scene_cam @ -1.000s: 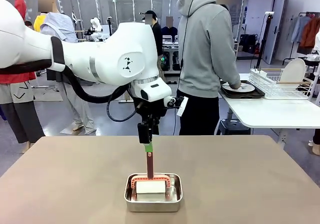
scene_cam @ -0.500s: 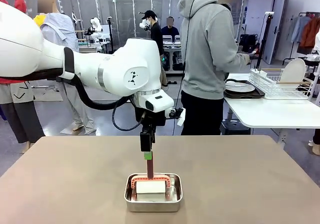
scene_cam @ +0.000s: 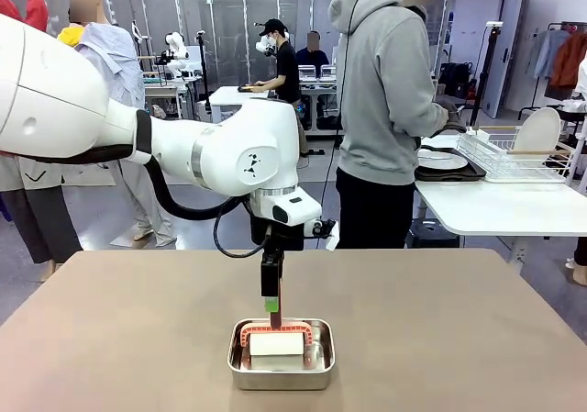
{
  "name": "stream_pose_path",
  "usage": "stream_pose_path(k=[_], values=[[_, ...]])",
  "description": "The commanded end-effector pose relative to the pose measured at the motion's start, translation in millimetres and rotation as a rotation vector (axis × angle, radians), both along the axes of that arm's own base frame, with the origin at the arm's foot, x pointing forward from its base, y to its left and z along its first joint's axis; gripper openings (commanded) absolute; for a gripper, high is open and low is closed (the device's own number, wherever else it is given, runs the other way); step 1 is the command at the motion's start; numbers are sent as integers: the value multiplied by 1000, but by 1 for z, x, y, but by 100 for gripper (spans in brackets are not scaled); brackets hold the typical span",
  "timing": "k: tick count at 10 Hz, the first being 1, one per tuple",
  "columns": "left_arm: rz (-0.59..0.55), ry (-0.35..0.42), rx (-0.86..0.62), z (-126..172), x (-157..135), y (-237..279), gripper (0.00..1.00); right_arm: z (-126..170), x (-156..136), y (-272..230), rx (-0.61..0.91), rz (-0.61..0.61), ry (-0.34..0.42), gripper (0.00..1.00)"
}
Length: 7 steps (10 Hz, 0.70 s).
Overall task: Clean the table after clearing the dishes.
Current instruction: When the right (or left) Handle tray is removed, use the right hand (or left hand) to clean the right (or left) side of the table with the Lint Roller.
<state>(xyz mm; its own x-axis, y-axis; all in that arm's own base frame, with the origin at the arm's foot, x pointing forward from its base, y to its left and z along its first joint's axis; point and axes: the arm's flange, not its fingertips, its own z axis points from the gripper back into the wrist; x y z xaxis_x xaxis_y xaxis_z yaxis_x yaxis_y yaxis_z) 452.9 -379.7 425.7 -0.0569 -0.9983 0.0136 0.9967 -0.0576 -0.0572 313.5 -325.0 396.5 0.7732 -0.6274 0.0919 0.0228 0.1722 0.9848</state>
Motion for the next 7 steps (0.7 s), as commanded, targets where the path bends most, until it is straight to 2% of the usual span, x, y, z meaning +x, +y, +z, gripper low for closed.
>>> stream_pose_path(k=[1,2,3,4,5,7], values=[[27,23,10,2,0,-6,100,3,-4,2,-13,11,0,100],[10,21,15,0,-1,-8,74,3,-4,2,-13,11,0,100],[18,26,13,-1,-2,-8,41,3,-4,2,-13,11,0,100],[23,29,5,-1,-1,-8,14,3,-4,2,-13,11,0,100],[27,32,9,-1,-1,-7,0,3,-4,2,-13,11,0,100],[28,38,19,0,-1,-7,0,3,-4,2,-13,11,0,100]])
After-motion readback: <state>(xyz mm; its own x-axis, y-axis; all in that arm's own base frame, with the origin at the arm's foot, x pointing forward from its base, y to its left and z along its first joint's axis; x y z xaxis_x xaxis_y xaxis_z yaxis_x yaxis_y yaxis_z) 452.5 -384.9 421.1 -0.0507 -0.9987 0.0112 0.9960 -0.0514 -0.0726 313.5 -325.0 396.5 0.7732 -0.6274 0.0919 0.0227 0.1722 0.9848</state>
